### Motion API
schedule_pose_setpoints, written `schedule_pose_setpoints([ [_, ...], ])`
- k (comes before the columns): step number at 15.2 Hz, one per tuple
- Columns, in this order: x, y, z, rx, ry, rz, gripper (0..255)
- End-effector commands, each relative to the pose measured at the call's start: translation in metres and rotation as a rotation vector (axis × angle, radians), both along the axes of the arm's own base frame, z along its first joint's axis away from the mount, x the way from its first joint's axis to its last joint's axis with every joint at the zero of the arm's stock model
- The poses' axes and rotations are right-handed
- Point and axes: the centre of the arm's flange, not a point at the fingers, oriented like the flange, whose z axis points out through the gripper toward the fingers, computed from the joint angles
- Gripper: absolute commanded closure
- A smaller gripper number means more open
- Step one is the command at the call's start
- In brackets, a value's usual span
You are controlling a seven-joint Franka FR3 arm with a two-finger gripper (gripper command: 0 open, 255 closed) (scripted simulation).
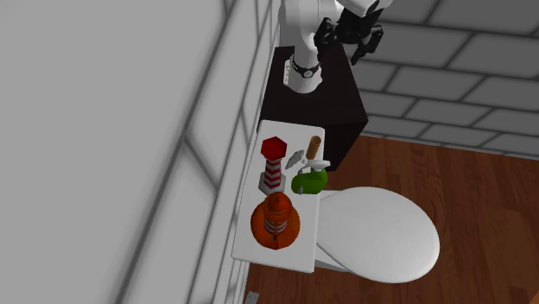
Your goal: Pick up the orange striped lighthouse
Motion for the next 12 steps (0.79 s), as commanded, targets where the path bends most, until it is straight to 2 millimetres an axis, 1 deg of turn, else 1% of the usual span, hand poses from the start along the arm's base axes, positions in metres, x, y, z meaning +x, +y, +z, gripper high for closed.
schedule_pose_setpoints([
  [1, 0.000, 0.000, 0.000, 0.000, 0.000, 0.000, 0],
  [7, 0.050, -0.033, -0.033, -0.010, -0.094, -0.027, 0],
  [12, 0.093, -0.061, -0.057, -0.019, -0.173, -0.049, 0],
])
